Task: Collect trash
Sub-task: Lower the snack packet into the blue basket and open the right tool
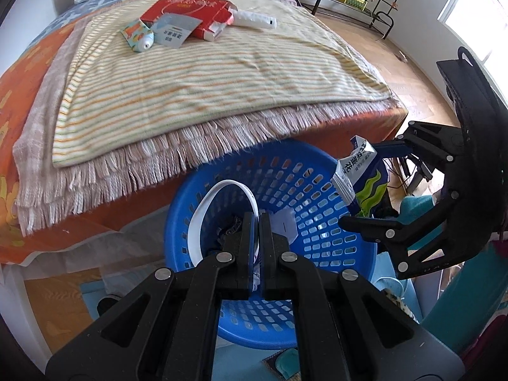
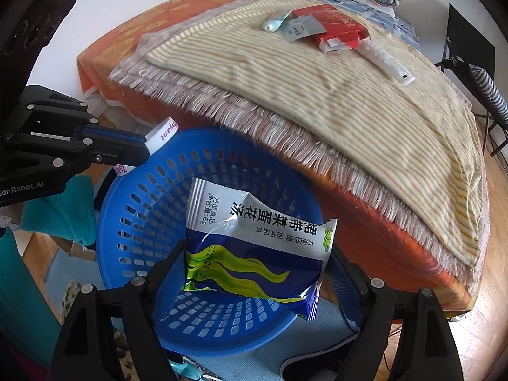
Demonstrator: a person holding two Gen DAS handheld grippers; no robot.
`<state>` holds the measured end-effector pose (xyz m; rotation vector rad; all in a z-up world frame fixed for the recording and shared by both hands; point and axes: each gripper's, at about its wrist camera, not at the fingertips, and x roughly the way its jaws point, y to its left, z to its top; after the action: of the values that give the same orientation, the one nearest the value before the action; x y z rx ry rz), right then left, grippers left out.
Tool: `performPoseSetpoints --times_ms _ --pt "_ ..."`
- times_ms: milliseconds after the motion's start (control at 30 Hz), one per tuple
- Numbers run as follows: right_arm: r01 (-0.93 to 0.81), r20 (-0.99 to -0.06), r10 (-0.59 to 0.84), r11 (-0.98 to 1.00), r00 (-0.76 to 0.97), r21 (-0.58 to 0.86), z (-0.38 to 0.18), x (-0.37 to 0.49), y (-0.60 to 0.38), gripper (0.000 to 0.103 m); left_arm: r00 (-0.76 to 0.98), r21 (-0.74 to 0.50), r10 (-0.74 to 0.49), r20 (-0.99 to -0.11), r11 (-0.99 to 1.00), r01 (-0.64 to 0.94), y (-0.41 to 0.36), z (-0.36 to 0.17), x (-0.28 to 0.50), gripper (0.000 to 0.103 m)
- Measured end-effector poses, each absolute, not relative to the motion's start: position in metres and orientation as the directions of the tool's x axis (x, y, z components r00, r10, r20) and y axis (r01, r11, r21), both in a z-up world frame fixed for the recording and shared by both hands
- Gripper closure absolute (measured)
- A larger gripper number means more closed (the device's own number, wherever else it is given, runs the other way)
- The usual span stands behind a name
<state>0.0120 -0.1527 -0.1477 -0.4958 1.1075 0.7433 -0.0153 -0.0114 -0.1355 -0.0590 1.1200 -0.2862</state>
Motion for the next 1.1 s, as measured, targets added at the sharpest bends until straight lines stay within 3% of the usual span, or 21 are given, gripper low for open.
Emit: performPoseSetpoints --times_ms 700,800,867,900,1100 --pt "-0.751 -0.933 0.259 0.66 0.251 -0.018 -0.155 0.011 -0.153 0.01 0.369 -0.199 -0.248 -0.896 0.966 0.166 -0.009 -0.146 -0.012 0.101" --pt "-0.75 -0.934 0.259 0.662 0.247 -0.015 -0.156 0.012 -0.153 0.009 0.366 -0.202 -0.25 -0.896 0.965 0.166 -0.009 -0.147 -0.011 0.092" --pt "-0.749 -0.935 0.259 0.662 0.244 -0.012 -0.156 0.012 -0.153 0.007 0.371 -0.201 -0.25 -0.894 0.965 0.165 -0.009 -0.146 -0.011 0.076" --pt "-0.749 -0.935 0.257 0.662 0.244 -0.013 -0.156 0.012 -0.153 0.007 0.375 -0.199 -0.248 -0.893 0.966 0.165 -0.009 -0.146 -0.012 0.073" --pt "-0.749 -0.939 0.251 0.662 0.235 -0.011 -0.159 0.012 -0.153 0.006 0.374 -0.198 -0.246 -0.894 0.967 0.161 -0.009 -0.145 -0.011 0.072"
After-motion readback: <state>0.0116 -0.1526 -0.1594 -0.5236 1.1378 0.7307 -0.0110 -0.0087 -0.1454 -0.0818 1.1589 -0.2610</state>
